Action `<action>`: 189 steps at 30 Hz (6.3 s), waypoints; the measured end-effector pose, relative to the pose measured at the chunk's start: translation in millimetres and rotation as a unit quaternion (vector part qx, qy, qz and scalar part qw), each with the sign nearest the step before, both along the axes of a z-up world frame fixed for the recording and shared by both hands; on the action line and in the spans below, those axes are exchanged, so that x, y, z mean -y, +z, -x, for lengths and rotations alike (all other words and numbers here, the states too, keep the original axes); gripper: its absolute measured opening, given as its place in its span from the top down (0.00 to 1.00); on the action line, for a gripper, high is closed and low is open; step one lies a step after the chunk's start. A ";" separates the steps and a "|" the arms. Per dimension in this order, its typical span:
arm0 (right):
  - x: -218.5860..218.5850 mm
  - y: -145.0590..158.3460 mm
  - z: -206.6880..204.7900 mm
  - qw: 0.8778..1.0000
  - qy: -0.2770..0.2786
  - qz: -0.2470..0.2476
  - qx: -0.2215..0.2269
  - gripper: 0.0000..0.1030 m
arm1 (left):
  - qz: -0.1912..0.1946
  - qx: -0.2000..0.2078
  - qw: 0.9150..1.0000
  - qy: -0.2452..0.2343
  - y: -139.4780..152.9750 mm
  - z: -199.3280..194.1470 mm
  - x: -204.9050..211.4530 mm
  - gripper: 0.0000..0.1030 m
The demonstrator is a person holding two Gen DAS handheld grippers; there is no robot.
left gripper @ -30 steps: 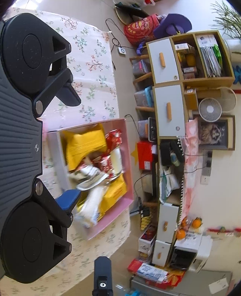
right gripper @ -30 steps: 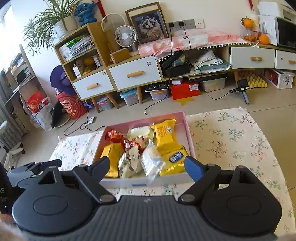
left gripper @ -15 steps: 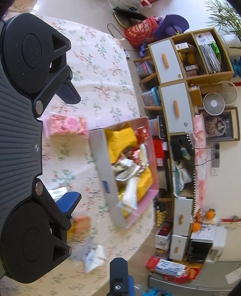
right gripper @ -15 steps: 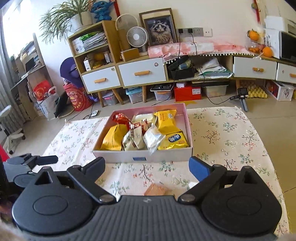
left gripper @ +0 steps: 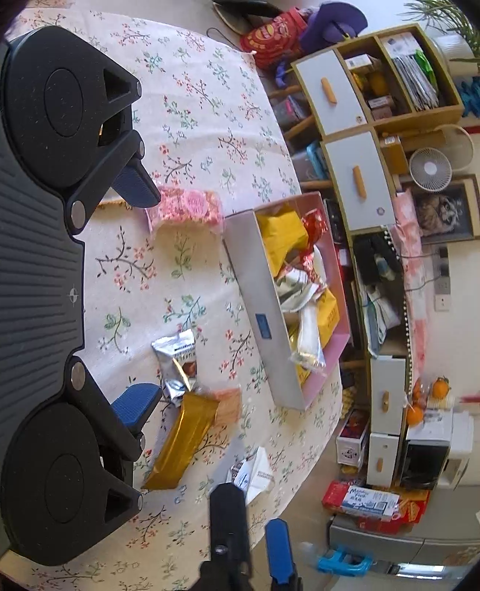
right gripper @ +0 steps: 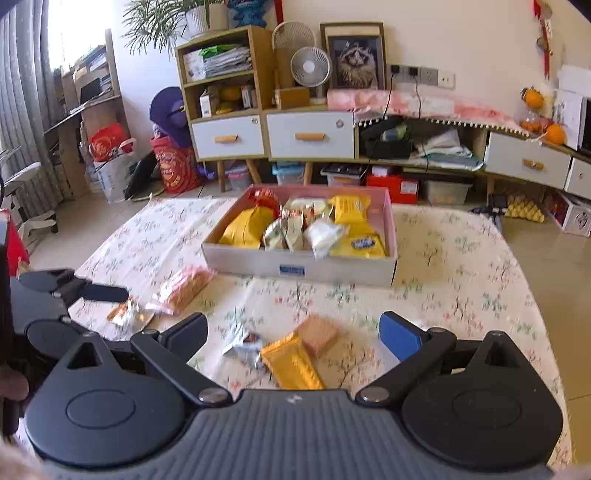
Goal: Organize snacks
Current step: 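Move both open grippers back over the remaining snacks, then grasp the gold bar with the left gripper while the right grasps the white paper bag, then carry the gold bar and white paper bag toward the pink box, then open both grippers to drop the gold bar and white bag into the box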
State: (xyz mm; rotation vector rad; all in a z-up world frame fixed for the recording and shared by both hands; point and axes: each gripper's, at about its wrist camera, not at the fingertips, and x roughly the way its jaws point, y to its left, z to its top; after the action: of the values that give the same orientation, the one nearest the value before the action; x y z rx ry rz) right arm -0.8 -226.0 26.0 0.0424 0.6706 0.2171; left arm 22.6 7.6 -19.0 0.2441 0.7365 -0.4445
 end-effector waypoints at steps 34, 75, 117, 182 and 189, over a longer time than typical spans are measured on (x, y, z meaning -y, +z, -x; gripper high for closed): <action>87.8 -41.4 -50.0 0.991 -0.072 0.000 -0.109 0.10 | 0.045 -0.086 0.994 0.042 -26.3 -3.6 131.0 0.12; 78.0 -40.3 -56.8 0.987 -0.080 -0.020 -0.138 0.56 | 0.067 -0.135 0.988 0.021 -25.2 -7.5 91.7 0.93; 48.6 23.7 -72.0 0.978 -0.055 -0.168 -0.112 0.56 | 0.173 -0.070 0.979 0.080 44.1 -48.8 8.7 0.93; 62.2 4.8 -184.4 0.960 -0.129 -0.227 -0.104 0.25 | 0.123 -0.049 0.988 0.085 21.8 -201.8 54.1 0.37; 61.9 12.1 -165.7 0.965 -0.133 -0.202 -0.101 0.21 | 0.113 -0.045 0.989 0.081 31.4 -173.8 42.4 0.26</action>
State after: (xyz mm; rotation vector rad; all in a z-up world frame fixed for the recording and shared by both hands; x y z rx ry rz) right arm 164.8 -287.9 38.2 0.5508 0.8064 0.0876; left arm 196.4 -34.8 12.4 -0.0491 0.7797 -0.3827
